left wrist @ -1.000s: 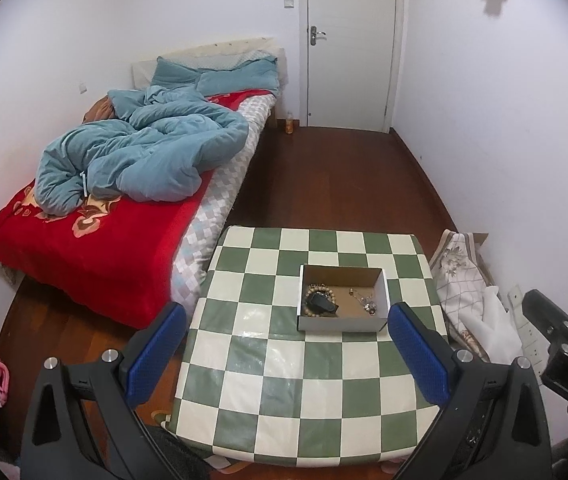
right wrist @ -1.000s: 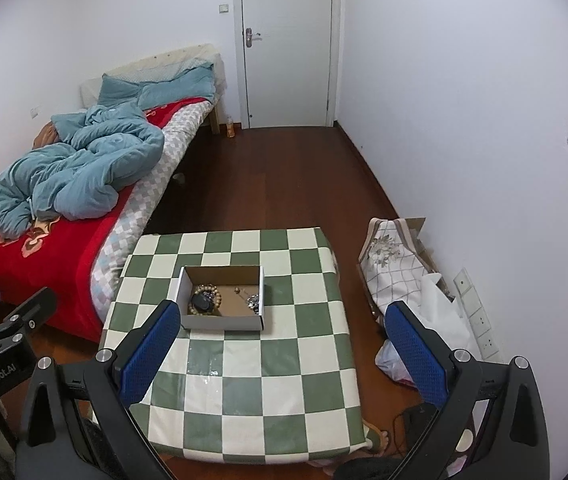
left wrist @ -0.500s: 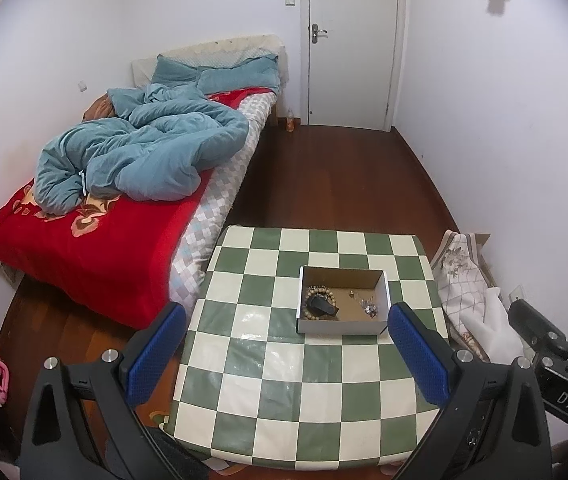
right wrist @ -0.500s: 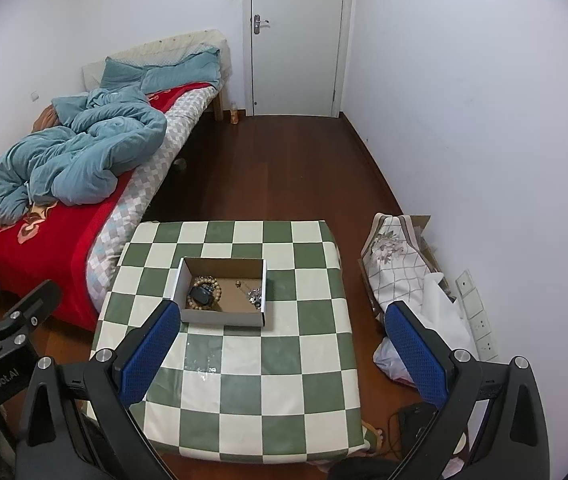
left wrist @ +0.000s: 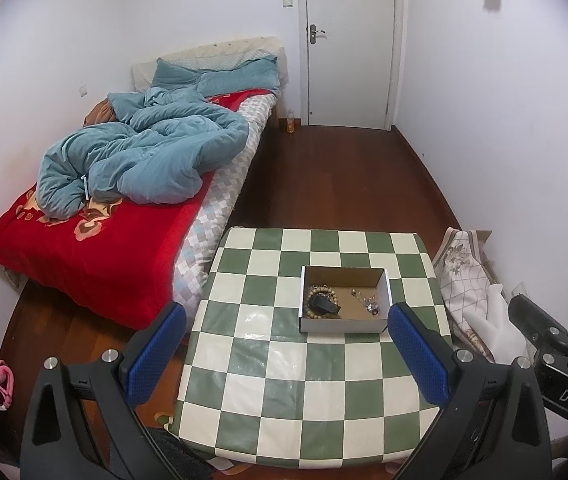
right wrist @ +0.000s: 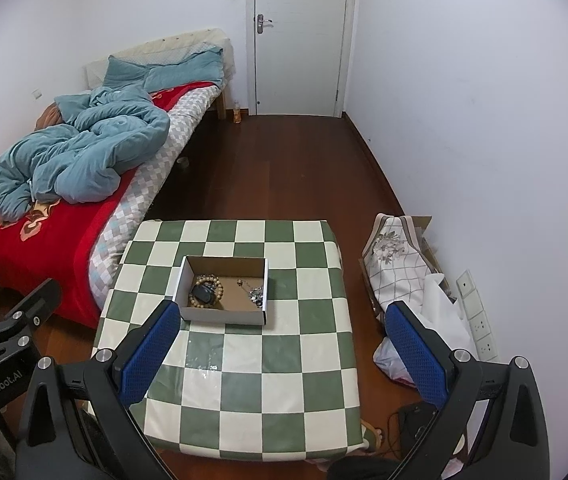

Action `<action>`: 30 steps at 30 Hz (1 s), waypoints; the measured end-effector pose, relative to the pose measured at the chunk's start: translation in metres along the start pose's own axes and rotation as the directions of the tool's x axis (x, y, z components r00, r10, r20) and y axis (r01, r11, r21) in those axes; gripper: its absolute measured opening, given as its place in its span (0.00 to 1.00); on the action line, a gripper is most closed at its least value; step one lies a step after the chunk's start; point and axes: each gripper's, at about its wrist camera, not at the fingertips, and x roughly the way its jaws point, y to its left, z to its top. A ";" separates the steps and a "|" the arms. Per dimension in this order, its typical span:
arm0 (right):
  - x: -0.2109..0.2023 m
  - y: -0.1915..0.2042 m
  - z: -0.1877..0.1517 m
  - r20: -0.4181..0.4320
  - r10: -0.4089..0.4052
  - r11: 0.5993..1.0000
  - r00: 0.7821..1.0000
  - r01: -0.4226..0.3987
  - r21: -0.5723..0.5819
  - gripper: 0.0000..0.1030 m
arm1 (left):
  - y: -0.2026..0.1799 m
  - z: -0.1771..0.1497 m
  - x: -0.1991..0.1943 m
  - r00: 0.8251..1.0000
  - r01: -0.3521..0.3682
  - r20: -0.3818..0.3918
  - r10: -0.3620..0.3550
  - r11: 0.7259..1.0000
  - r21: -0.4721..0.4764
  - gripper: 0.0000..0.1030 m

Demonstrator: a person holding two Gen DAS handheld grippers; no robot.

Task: Organize jewelry

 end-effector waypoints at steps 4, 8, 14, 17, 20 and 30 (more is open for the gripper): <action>0.000 0.000 0.000 0.001 0.000 1.000 1.000 0.000 0.002 1.00 | 0.000 0.001 -0.001 1.000 0.001 0.005 -0.001 1.000 0.002 1.00; -0.002 0.000 -0.001 -0.001 0.002 1.000 1.000 -0.002 0.001 1.00 | 0.002 0.001 -0.002 1.000 0.002 0.003 -0.002 1.000 -0.001 1.00; -0.004 0.002 -0.009 -0.010 0.011 1.000 1.000 -0.011 -0.007 1.00 | 0.003 -0.001 -0.004 1.000 0.001 -0.003 -0.001 1.000 0.003 1.00; -0.003 0.001 -0.011 -0.013 0.012 1.000 1.000 -0.012 -0.006 1.00 | 0.004 -0.003 -0.005 1.000 -0.002 -0.004 0.002 1.000 0.004 1.00; -0.003 0.001 -0.011 -0.012 0.011 1.000 1.000 -0.011 -0.007 1.00 | 0.006 -0.004 -0.005 1.000 -0.003 -0.005 0.003 1.000 -0.001 1.00; -0.004 0.001 -0.013 -0.012 0.016 1.000 1.000 -0.016 -0.009 1.00 | 0.006 -0.007 -0.003 1.000 -0.004 -0.005 0.004 1.000 0.005 1.00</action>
